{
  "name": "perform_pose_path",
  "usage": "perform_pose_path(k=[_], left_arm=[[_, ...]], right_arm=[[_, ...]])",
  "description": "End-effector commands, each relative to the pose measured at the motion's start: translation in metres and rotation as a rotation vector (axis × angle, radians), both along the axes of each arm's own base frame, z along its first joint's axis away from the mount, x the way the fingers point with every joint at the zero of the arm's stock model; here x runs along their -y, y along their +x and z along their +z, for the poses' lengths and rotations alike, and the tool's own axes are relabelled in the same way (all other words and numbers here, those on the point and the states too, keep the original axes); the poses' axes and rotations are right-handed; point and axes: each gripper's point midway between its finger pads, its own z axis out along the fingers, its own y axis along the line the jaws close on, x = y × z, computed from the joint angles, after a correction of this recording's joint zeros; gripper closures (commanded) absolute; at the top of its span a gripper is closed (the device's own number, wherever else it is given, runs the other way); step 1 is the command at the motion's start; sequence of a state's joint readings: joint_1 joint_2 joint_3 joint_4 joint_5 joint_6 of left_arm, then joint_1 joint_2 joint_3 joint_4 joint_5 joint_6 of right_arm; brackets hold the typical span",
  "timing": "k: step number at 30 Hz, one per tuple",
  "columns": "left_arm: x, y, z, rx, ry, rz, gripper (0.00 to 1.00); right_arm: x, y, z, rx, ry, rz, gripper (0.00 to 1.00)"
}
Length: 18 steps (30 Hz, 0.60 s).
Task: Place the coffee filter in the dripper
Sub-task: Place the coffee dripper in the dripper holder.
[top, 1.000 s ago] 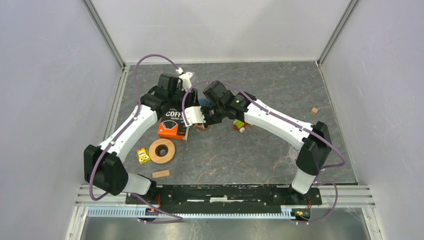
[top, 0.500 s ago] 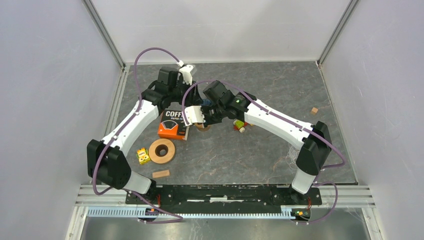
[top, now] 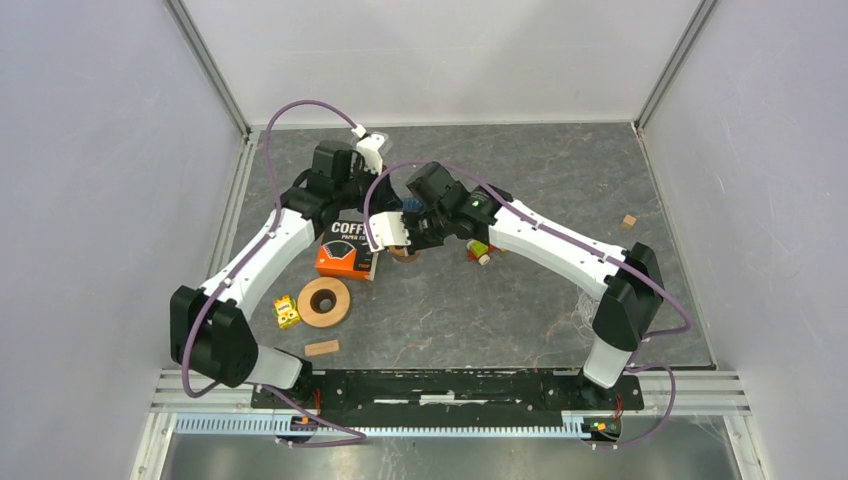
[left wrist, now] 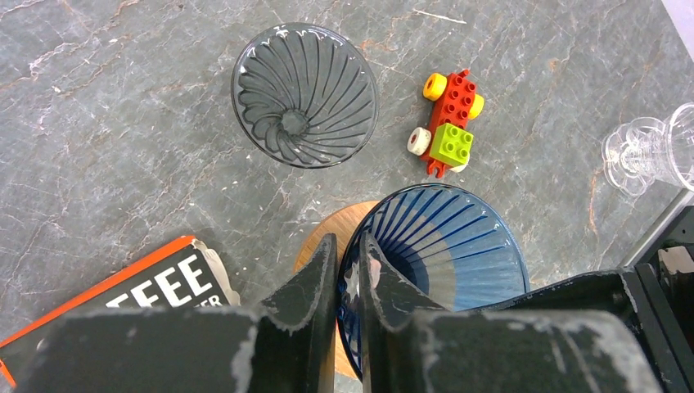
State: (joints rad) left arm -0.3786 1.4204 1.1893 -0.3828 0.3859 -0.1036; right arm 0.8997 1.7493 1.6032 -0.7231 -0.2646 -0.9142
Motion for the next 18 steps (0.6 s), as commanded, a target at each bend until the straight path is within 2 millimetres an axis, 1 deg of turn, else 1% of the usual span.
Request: perform_pose_path(k=[1,6,13,18], left_arm=[[-0.009,-0.002,0.0,0.057,0.036,-0.001,0.98],[-0.013,-0.006,-0.009,0.062,0.049,0.004,0.98],[-0.021,-0.018,-0.036,0.035,0.074,0.014,0.98],[-0.026,-0.024,-0.048,0.013,0.092,0.02,0.98]], right_arm=[[0.006,-0.007,-0.022,-0.029,-0.056,-0.02,1.0],[0.005,-0.012,-0.028,-0.019,-0.082,-0.015,1.0],[0.004,-0.015,-0.034,-0.026,-0.108,-0.019,1.0],[0.004,-0.015,-0.039,-0.029,-0.141,-0.025,1.0]])
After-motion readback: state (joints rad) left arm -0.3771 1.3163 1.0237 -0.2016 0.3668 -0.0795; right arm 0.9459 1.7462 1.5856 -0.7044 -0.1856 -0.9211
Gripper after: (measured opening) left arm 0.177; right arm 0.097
